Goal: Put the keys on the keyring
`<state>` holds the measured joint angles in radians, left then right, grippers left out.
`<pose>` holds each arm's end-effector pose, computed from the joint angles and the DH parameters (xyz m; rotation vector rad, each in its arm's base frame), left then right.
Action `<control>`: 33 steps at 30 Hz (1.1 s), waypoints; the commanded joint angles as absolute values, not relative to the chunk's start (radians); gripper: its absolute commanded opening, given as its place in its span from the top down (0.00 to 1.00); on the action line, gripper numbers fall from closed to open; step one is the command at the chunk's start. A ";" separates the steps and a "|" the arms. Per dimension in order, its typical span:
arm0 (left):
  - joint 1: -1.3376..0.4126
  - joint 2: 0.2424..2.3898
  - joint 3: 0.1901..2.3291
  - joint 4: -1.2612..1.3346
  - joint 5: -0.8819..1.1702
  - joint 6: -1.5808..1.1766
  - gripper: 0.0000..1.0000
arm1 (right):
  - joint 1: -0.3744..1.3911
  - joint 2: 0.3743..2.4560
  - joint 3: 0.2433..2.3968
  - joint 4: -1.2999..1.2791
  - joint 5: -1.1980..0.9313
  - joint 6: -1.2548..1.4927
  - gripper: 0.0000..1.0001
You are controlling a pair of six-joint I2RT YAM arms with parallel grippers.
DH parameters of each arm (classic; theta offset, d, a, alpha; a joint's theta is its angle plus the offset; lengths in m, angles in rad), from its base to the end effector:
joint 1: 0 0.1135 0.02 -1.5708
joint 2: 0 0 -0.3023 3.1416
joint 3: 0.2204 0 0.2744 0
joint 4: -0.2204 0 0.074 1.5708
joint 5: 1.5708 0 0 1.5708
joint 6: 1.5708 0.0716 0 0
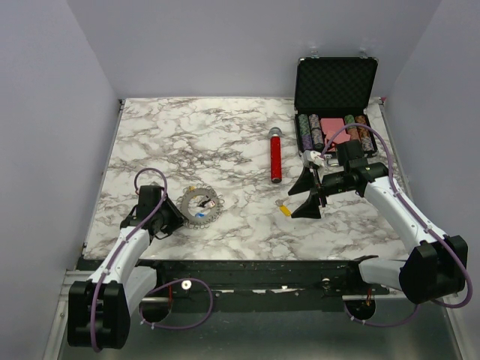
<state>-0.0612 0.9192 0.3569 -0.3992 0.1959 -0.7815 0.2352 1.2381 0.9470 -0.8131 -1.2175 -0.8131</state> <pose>0.1765 -0.0248 0.1436 -0.8431 2.4673 -0.5688 0.2172 0.1211 0.2916 -1.3374 1.6261 1.2472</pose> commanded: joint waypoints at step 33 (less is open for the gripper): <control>-0.141 0.945 0.400 -0.457 0.103 -0.770 0.66 | 0.235 1.250 0.956 -0.833 -1.244 -0.836 0.08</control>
